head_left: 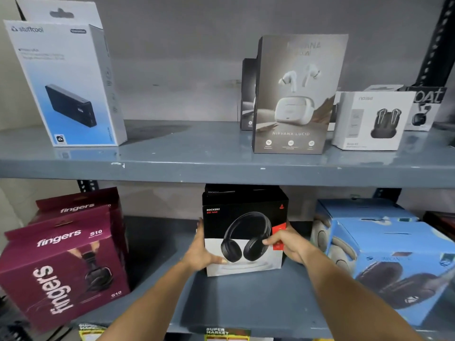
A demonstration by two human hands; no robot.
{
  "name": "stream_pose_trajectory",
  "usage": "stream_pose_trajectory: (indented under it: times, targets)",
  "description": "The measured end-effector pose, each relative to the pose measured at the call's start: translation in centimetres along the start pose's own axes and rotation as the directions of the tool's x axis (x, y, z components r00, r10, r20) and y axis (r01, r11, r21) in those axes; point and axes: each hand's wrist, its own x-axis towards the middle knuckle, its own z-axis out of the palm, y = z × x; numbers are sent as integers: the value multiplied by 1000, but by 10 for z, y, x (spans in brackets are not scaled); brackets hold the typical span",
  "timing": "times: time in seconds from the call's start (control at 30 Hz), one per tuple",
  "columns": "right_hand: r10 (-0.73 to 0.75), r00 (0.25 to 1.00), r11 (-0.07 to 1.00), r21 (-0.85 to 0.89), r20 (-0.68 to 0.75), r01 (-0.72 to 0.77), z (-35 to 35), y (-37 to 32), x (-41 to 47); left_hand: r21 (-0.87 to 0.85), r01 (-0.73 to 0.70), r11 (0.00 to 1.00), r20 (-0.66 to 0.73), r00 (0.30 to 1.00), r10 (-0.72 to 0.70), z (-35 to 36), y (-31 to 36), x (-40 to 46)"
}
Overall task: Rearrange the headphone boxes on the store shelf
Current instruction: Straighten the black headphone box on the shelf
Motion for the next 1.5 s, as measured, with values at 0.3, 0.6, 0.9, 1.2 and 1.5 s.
stream_pose_trajectory:
  times: [0.3,0.6,0.9,1.2,1.5]
  targets:
    - [-80,996,997,-13,-50,79,3,7,12,-398,66,915,-38,995,-88,10,-9,15]
    - [-14,994,999,-42,-107,9,0,15,-38,-428,107,897,-8,993,-122,13,24,-41]
    - [10,994,999,-50,-110,-16,8,32,-91,-358,164,919,15,985,-170,8,25,-88]
    - [-8,991,998,-63,-132,-1,11,35,-117,-337,175,925,62,985,-164,3,18,-97]
    - [-11,988,994,-109,-154,-6,14,31,-126,-339,198,920,72,980,-184,4,17,-98]
